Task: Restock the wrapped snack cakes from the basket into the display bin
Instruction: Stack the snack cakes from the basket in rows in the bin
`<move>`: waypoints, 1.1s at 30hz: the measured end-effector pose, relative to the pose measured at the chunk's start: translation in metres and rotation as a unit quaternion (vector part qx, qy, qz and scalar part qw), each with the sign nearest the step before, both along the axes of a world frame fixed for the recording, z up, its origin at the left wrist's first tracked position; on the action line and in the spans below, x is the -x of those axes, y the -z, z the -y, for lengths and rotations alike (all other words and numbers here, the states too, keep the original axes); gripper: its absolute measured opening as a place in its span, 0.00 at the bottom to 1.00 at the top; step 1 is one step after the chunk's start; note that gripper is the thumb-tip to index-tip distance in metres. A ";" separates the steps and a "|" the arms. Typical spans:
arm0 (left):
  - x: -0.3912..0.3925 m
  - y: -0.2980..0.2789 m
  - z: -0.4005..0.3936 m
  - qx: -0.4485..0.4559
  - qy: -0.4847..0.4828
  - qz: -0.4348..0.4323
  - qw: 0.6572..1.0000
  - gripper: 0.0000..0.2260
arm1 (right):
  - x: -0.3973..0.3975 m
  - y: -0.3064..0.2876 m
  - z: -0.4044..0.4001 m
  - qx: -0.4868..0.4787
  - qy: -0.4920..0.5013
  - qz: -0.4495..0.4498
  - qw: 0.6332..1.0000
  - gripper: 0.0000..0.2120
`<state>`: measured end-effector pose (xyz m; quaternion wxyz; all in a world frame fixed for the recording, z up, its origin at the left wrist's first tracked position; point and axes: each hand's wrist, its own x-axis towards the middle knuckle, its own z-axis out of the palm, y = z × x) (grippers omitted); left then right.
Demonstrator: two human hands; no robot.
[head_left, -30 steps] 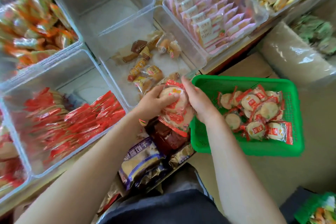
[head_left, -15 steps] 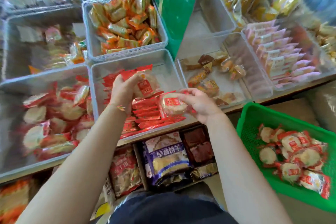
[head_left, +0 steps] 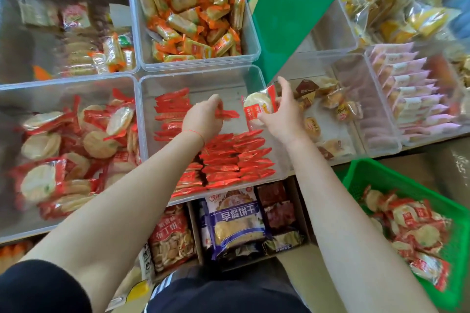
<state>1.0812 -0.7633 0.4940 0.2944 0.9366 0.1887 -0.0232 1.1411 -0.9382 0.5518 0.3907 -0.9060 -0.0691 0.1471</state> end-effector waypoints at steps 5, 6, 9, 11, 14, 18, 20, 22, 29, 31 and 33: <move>0.001 0.017 0.012 -0.121 0.127 -0.156 0.972 0.12 | 0.006 0.029 -0.021 0.186 -0.174 0.191 0.948 0.11; 0.000 0.019 0.012 -0.138 0.142 -0.180 0.964 0.13 | 0.008 0.036 -0.023 0.229 -0.214 0.198 0.929 0.12; -0.007 0.018 0.008 -0.193 0.212 -0.225 0.931 0.18 | 0.015 0.053 -0.023 0.306 -0.283 0.165 0.894 0.17; -0.011 0.017 0.006 -0.215 0.251 -0.258 0.908 0.18 | 0.016 0.059 -0.023 0.340 -0.306 0.146 0.877 0.18; -0.013 0.016 0.008 -0.180 0.245 -0.298 0.905 0.18 | 0.014 0.065 -0.027 0.390 -0.349 0.137 0.841 0.17; -0.014 0.010 0.012 -0.050 0.200 -0.326 0.922 0.19 | 0.004 0.067 -0.035 0.441 -0.390 0.089 0.803 0.16; -0.013 0.010 0.014 -0.019 0.196 -0.319 0.927 0.17 | -0.002 0.067 -0.040 0.451 -0.401 0.065 0.795 0.17; -0.013 0.010 0.013 -0.008 0.195 -0.310 0.930 0.17 | -0.005 0.068 -0.047 0.455 -0.416 0.046 0.786 0.18; -0.020 0.011 0.014 -0.045 0.223 -0.389 0.893 0.37 | -0.014 0.074 -0.051 0.437 -0.413 -0.066 0.796 0.26; -0.022 0.013 0.018 -0.042 0.222 -0.392 0.892 0.38 | -0.016 0.071 -0.054 0.439 -0.415 -0.081 0.793 0.25; -0.024 0.013 0.017 -0.036 0.214 -0.389 0.895 0.38 | -0.018 0.069 -0.056 0.440 -0.418 -0.089 0.790 0.24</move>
